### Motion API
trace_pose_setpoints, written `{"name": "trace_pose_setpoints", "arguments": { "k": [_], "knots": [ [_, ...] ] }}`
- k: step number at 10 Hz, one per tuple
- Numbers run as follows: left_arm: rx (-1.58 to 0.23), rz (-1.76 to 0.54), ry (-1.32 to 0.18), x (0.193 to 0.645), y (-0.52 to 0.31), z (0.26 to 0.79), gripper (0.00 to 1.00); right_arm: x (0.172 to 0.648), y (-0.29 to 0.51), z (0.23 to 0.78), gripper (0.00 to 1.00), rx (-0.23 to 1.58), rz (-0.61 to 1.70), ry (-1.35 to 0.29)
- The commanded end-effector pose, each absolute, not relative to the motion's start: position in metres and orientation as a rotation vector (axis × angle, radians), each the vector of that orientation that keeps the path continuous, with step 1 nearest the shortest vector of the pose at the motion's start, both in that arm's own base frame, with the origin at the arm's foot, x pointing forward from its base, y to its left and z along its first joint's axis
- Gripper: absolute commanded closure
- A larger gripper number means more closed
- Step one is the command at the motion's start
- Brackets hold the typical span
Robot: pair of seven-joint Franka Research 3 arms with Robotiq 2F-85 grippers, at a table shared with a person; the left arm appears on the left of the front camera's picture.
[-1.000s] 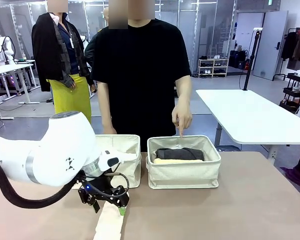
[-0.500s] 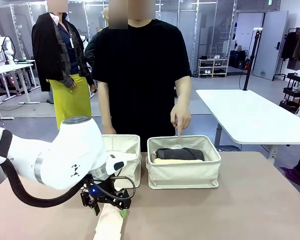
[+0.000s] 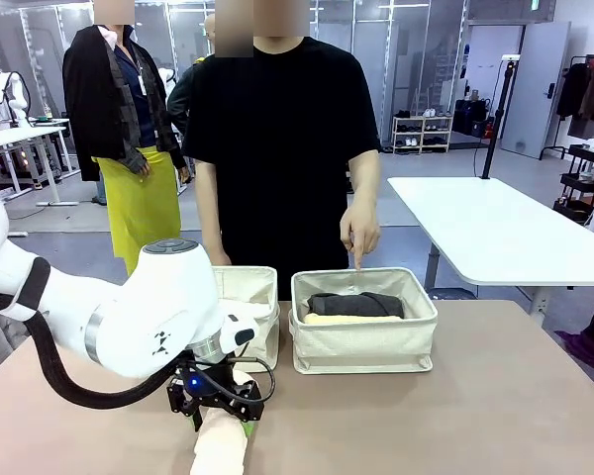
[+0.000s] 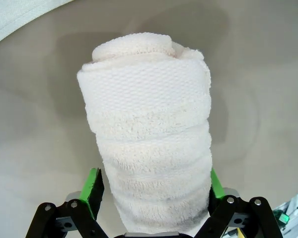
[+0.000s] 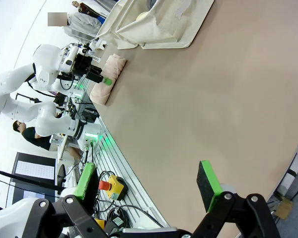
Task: Divide the towels into two baskets.
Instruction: Pick up one hotel-folded towel from the bottom of the table and place it in the Fabric basket indicated by the person.
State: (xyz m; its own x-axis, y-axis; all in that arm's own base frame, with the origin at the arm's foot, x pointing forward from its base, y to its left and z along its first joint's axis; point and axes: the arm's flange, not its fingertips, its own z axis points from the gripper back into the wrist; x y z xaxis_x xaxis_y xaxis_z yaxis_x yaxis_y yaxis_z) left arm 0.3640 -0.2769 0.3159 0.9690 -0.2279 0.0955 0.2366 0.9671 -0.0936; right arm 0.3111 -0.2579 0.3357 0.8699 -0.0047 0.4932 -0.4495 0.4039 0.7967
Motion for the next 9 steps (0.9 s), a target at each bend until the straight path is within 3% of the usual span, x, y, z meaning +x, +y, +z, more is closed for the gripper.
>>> {"name": "trace_pose_setpoints", "arguments": {
  "k": [1,2,3,4,5,6,7,9],
  "knots": [
    [-0.092,-0.256,-0.117,0.367,-0.276,0.309,0.23,0.308,-0.257,0.338,0.0,1.121,0.293,-0.448],
    [-0.094,-0.254,-0.115,0.366,-0.277,0.308,0.4,0.308,-0.257,0.338,0.0,1.121,0.293,-0.448],
    [-0.093,-0.252,-0.116,0.366,-0.277,0.308,0.43,0.308,-0.257,0.338,0.0,1.121,0.293,-0.448],
    [-0.094,-0.24,-0.124,0.366,-0.276,0.31,0.6,0.308,-0.257,0.338,0.0,1.121,0.293,-0.448],
    [-0.092,-0.236,-0.13,0.366,-0.276,0.311,0.63,0.308,-0.257,0.338,0.0,1.121,0.293,-0.448],
    [-0.095,-0.201,-0.126,0.366,-0.276,0.314,0.77,0.308,-0.257,0.338,0.0,1.121,0.293,-0.448],
    [-0.105,-0.167,-0.111,0.363,-0.278,0.321,0.77,0.308,-0.257,0.338,0.0,1.121,0.293,-0.448],
    [-0.073,-0.232,-0.212,0.352,-0.283,0.387,0.77,0.308,-0.257,0.338,0.0,1.121,0.293,-0.448]
  ]
}}
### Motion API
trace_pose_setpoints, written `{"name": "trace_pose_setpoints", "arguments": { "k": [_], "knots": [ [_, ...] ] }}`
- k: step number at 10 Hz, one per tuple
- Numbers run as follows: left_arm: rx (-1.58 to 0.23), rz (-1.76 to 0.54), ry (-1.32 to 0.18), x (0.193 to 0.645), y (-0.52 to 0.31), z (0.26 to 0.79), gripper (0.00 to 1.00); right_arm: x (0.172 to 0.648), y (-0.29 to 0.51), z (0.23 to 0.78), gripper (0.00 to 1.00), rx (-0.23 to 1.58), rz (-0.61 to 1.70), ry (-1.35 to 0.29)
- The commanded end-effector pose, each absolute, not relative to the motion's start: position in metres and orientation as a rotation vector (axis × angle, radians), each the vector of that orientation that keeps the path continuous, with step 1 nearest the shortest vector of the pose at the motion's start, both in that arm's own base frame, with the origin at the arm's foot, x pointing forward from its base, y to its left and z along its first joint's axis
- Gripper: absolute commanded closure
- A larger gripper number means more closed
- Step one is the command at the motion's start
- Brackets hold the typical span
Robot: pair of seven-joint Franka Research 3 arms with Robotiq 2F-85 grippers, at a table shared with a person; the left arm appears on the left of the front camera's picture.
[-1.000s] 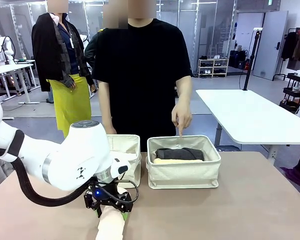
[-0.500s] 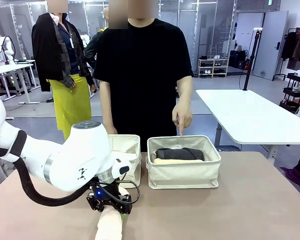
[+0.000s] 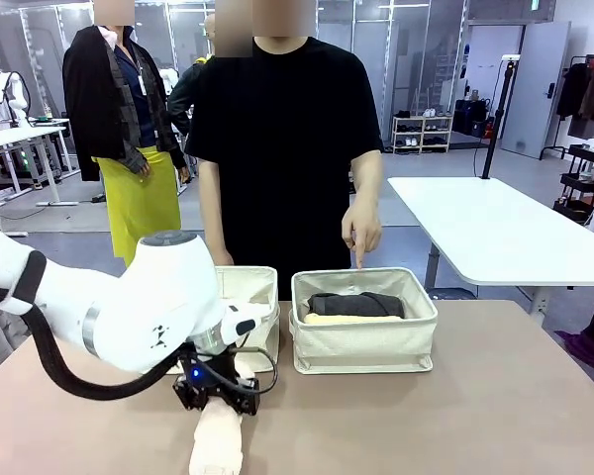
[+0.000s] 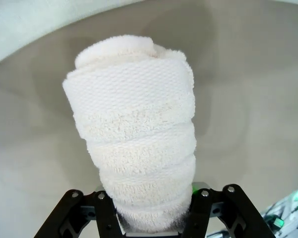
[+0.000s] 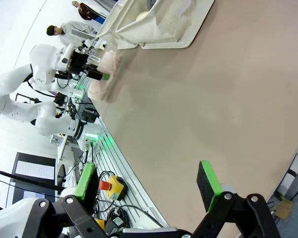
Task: Divide the towels into two baskets.
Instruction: Pick up one hotel-folded towel from the bottom of the table and place it in the Fabric basket indicated by the person.
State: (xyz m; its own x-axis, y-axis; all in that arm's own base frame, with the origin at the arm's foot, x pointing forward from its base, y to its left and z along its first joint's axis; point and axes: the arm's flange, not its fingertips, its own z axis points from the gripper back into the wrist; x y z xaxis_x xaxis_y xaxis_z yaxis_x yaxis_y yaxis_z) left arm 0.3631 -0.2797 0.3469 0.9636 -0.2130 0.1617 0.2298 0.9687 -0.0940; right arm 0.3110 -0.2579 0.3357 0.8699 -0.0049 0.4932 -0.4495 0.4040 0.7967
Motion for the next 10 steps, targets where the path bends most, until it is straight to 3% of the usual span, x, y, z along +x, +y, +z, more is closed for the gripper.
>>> {"name": "trace_pose_setpoints", "arguments": {
  "k": [1,3,5,10],
  "knots": [
    [-0.095,-0.294,-0.235,0.349,-0.284,0.423,0.77,0.308,-0.257,0.338,0.0,1.121,0.293,-0.448],
    [-0.215,-0.593,-0.142,0.353,-0.28,0.456,0.77,0.308,-0.257,0.338,0.0,1.121,0.293,-0.448],
    [-0.29,-0.974,-0.202,0.376,-0.291,0.476,0.77,0.308,-0.257,0.338,0.0,1.121,0.293,-0.448],
    [-0.106,-1.477,-0.282,0.451,-0.362,0.506,0.77,0.308,-0.257,0.338,0.0,1.121,0.293,-0.448]
  ]
}}
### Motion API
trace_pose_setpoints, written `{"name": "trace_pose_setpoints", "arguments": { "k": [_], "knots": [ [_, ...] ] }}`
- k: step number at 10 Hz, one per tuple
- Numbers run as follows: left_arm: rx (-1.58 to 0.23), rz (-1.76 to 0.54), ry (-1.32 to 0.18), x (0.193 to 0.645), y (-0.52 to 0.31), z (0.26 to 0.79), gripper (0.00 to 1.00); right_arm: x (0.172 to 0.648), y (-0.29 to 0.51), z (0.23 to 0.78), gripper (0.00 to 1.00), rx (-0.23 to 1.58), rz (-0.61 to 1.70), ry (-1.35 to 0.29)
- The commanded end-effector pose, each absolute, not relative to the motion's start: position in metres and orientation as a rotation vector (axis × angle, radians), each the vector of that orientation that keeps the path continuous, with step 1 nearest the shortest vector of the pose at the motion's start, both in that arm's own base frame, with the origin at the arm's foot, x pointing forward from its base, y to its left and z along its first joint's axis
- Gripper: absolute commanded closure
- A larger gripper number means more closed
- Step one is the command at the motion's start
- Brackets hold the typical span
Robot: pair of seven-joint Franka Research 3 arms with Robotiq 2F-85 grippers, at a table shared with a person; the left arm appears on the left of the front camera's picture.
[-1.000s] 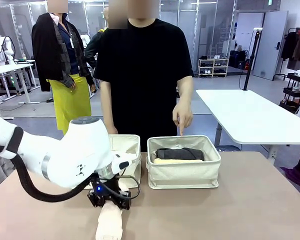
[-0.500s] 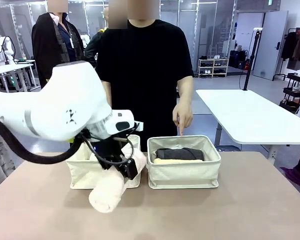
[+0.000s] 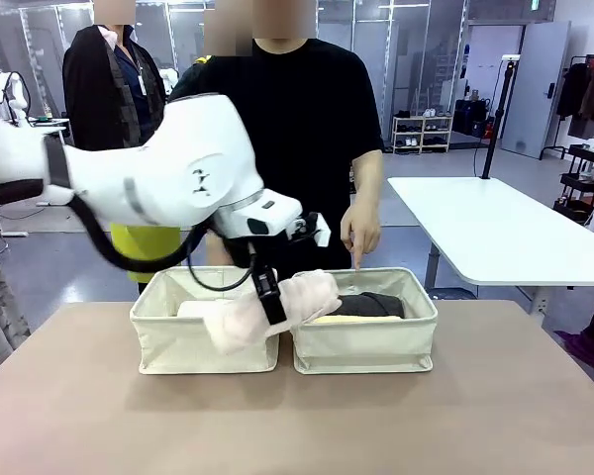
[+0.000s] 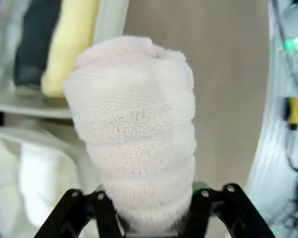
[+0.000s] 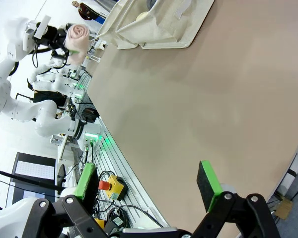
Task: Divide the towels into two baskets.
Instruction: Pick up one hotel-folded towel from the bottom of the table and place it in the Fabric basket indicated by the person.
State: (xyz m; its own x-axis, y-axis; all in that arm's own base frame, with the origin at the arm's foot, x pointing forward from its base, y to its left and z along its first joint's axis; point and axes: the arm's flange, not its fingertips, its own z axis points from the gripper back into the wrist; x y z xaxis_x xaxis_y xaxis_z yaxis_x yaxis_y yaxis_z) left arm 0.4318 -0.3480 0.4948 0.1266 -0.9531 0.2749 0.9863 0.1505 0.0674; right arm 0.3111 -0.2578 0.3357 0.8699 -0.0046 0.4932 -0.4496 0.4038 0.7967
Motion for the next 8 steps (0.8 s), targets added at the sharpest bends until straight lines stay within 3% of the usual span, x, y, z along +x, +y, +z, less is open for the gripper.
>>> {"name": "trace_pose_setpoints", "arguments": {
  "k": [1,5,8],
  "knots": [
    [-0.099,-1.529,-0.298,0.47,-0.386,0.511,0.77,0.308,-0.257,0.338,0.0,1.121,0.293,-0.448],
    [0.032,-1.641,-0.328,0.531,-0.457,0.511,0.77,0.308,-0.257,0.338,0.0,1.121,0.293,-0.448],
    [0.025,-1.702,-0.25,0.573,-0.489,0.502,0.77,0.308,-0.257,0.338,0.0,1.121,0.293,-0.448]
  ]
}}
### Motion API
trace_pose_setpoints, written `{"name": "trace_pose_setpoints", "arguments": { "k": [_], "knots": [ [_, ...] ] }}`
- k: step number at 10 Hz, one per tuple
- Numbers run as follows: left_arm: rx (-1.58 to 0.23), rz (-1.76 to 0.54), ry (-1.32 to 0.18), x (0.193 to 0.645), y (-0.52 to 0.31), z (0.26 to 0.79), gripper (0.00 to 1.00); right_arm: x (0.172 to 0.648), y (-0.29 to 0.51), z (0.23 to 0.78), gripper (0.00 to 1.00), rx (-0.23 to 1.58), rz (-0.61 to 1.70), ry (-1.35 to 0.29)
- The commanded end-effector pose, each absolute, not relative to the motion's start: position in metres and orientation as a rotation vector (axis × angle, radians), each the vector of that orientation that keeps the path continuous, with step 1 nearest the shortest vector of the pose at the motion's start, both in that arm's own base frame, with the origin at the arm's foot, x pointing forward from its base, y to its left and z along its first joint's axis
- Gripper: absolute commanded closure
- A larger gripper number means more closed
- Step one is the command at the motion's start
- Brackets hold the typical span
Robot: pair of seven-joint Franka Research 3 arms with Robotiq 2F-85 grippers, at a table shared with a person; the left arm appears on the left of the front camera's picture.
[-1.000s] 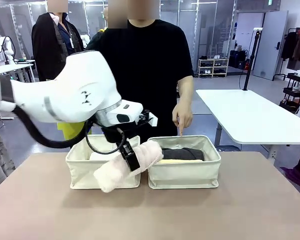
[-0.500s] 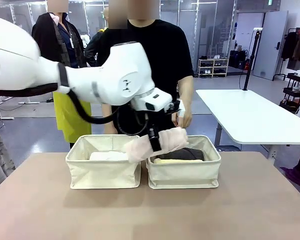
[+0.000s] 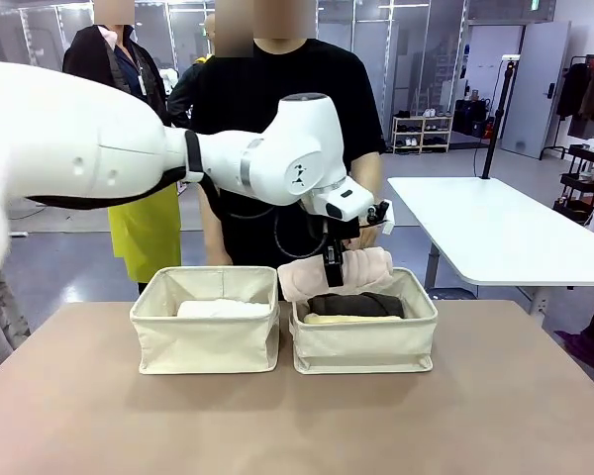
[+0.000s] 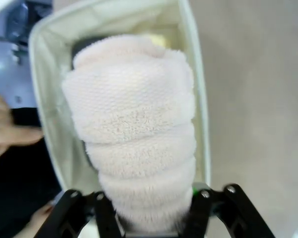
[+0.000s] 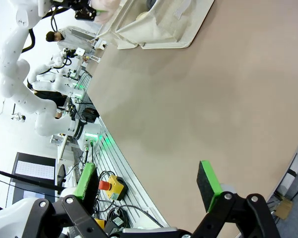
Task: Divide the towels into two baskets.
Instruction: Pick up one hotel-folded towel from the bottom of the table and place it in the Fabric basket indicated by the person.
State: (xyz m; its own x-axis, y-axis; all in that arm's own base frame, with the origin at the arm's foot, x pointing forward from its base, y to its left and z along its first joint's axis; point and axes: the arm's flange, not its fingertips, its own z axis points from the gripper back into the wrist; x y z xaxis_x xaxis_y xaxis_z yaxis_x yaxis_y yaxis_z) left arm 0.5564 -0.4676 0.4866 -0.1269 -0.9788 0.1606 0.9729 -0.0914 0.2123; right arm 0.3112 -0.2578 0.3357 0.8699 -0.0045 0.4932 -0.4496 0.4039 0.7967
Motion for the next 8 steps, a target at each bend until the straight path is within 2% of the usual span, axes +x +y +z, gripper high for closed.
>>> {"name": "trace_pose_setpoints", "arguments": {
  "k": [1,4,6,7,8],
  "knots": [
    [0.018,-1.711,-0.227,0.585,-0.496,0.497,0.77,0.308,-0.257,0.338,0.0,1.121,0.293,-0.448],
    [-0.027,-1.719,-0.202,0.615,-0.516,0.475,0.77,0.308,-0.257,0.338,0.0,1.121,0.293,-0.448],
    [-0.03,-1.718,-0.239,0.623,-0.519,0.465,0.77,0.308,-0.257,0.338,0.0,1.121,0.293,-0.448],
    [-0.039,-1.719,-0.24,0.622,-0.52,0.464,0.64,0.308,-0.257,0.338,0.0,1.121,0.293,-0.448],
    [-0.062,-1.714,-0.246,0.62,-0.518,0.463,0.42,0.308,-0.257,0.338,0.0,1.121,0.293,-0.448]
  ]
}}
